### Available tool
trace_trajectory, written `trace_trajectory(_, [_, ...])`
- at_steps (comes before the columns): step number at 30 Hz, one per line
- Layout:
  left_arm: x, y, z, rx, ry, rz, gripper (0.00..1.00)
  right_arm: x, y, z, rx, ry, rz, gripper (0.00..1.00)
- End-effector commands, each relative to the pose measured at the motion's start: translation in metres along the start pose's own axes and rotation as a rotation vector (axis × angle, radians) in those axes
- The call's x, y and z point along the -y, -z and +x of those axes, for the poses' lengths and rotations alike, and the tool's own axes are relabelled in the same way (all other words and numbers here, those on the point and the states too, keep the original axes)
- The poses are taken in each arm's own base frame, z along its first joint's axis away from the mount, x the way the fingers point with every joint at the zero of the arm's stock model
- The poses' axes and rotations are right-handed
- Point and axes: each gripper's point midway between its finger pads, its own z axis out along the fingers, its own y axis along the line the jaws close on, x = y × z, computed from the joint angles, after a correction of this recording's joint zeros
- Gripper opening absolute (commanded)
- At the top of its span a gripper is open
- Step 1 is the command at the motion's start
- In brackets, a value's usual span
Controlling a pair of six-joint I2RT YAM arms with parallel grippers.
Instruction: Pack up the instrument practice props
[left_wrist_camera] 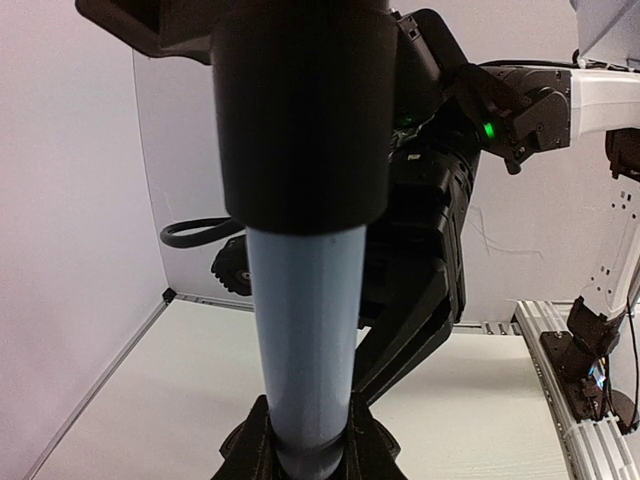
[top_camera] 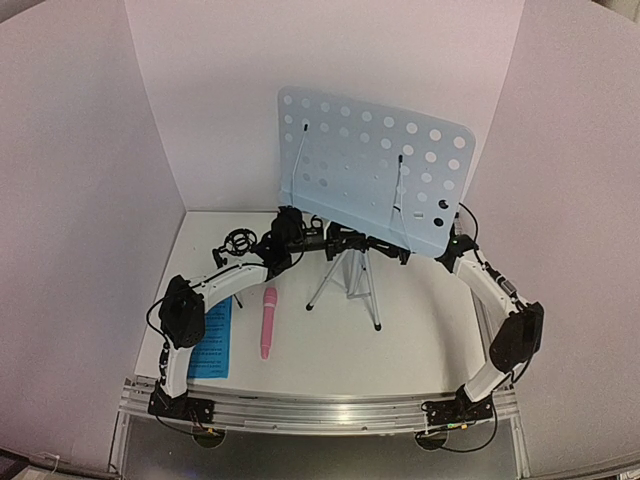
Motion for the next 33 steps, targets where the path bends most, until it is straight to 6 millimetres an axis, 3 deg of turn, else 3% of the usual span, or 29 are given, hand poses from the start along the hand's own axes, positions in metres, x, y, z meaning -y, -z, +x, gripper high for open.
trace_trajectory(1, [-0.003, 0.001, -0.011, 0.023, -0.062, 0.004, 0.0, -0.005, -0.003, 0.0, -0.009, 0.16, -0.029, 0.0])
trace_trajectory(8, [-0.001, 0.001, -0.012, 0.022, -0.064, 0.015, 0.0, -0.012, -0.001, 0.009, -0.053, 0.531, -0.148, 0.0])
trace_trajectory(14, [0.003, 0.002, -0.013, 0.013, -0.051, 0.032, 0.0, -0.045, 0.001, 0.017, -0.038, 0.899, -0.353, 0.0])
trace_trajectory(19, [0.004, 0.002, -0.016, 0.022, -0.044, 0.038, 0.0, -0.021, -0.007, 0.024, -0.07, 1.114, -0.371, 0.0])
trace_trajectory(33, [0.004, 0.0, -0.022, 0.031, -0.095, 0.044, 0.0, -0.035, 0.003, 0.045, 0.029, 1.939, -0.576, 0.0])
